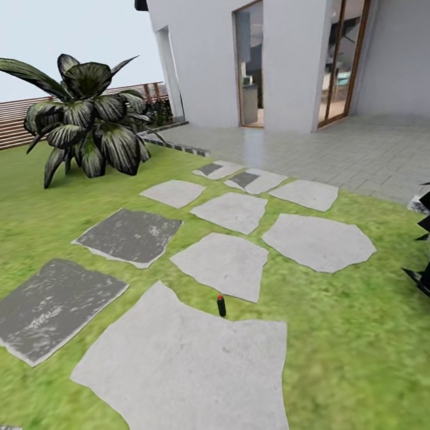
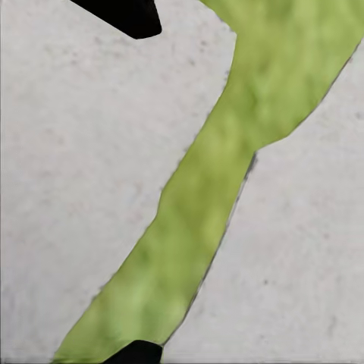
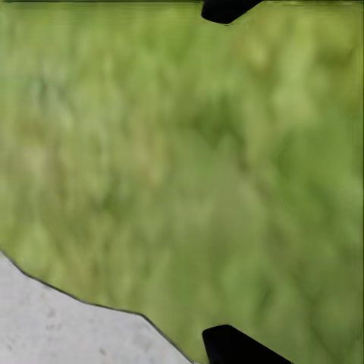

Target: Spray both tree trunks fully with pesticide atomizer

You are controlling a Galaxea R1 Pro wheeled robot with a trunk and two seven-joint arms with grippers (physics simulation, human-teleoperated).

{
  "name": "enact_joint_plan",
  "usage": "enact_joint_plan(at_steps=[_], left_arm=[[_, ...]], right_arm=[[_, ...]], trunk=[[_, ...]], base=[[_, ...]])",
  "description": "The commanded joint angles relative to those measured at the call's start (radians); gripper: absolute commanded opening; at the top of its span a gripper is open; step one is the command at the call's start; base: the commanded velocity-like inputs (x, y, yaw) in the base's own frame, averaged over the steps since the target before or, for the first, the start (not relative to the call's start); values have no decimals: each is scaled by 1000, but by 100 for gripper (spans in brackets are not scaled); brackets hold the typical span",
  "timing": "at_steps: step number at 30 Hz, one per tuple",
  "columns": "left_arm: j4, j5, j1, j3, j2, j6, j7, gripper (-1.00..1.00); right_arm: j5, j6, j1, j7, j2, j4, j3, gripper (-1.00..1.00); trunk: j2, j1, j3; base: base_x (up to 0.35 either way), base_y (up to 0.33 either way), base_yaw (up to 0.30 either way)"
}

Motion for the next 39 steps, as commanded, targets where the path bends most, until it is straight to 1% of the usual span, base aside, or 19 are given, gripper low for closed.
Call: enact_joint_plan(at_steps=[1, 16, 39], left_arm=[[1, 2, 0, 2, 0, -3, 0, 100], [0, 2, 0, 2, 0, -3, 0, 100], [0, 2, 0, 2, 0, -3, 0, 100]], right_arm=[[0, -3, -1, 0, 0, 1, 0, 100], [0, -5, -1, -2, -2, -1, -3, 100], [0, -5, -1, -2, -2, -1, -2, 100]], trunk=[[0, 0, -1], [0, 0, -1], [0, 0, -1]], base=[[279, -170, 0], [273, -172, 0], [222, -207, 7]])
